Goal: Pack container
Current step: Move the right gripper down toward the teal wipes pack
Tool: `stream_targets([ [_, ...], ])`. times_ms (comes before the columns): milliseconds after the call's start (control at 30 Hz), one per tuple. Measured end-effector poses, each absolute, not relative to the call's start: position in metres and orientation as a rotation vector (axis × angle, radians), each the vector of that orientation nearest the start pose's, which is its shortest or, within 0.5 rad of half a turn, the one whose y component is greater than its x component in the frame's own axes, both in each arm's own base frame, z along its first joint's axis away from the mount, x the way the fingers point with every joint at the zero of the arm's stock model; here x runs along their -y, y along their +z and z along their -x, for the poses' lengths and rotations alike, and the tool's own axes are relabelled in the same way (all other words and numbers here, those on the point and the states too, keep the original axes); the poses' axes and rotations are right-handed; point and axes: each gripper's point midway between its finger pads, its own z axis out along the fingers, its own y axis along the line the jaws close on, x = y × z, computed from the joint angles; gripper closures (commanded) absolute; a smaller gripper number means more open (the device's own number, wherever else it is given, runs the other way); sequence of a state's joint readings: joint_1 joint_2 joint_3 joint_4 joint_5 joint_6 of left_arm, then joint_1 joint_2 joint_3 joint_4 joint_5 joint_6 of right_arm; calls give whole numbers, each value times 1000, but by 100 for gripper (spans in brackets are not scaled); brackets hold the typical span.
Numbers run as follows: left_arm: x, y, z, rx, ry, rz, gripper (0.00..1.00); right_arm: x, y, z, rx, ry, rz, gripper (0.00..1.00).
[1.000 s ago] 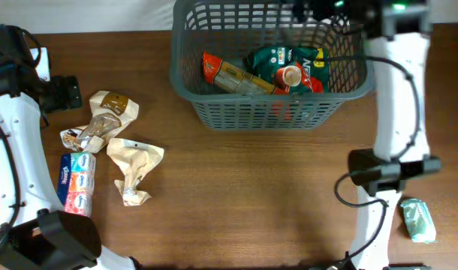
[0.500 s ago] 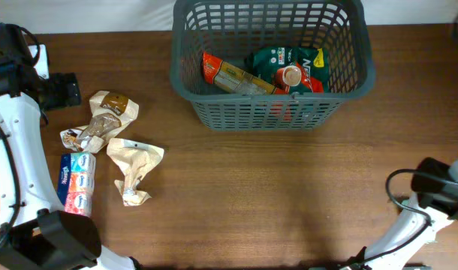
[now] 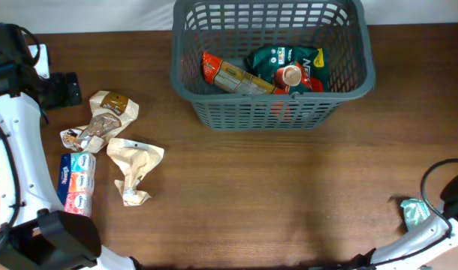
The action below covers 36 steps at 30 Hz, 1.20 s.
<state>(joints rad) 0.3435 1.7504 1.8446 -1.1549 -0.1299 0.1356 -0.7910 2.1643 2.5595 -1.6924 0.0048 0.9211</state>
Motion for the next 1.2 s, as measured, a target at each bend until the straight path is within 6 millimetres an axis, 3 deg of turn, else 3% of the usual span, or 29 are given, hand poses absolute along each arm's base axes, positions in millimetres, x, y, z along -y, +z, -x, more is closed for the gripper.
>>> stream_targets([
  [167, -164, 243, -393, -2638, 331, 320, 1, 309, 180, -265, 1765, -24, 2618, 1],
  [333, -164, 243, -393, -2637, 327, 320, 1, 276, 117, -218, 1325, 76, 2543, 1],
  [500, -161, 242, -394, -2637, 310, 315, 1, 250, 91, -192, 1129, 232, 2479, 0],
  [700, -159, 242, -394, -2638, 294, 311, 1, 229, 78, -181, 1007, 427, 2456, 0],
  [900, -158, 240, -391, -2655, 289, 311, 1, 223, 78, -186, 1040, 634, 2467, 0],
  [1100, -158, 239, -390, -2660, 288, 311, 1, 241, 92, -188, 1294, 998, 2403, 1],
  [1200, -158, 239, -389, -2661, 288, 312, 1, 241, 97, -197, 1425, 1144, 2339, 0],
])
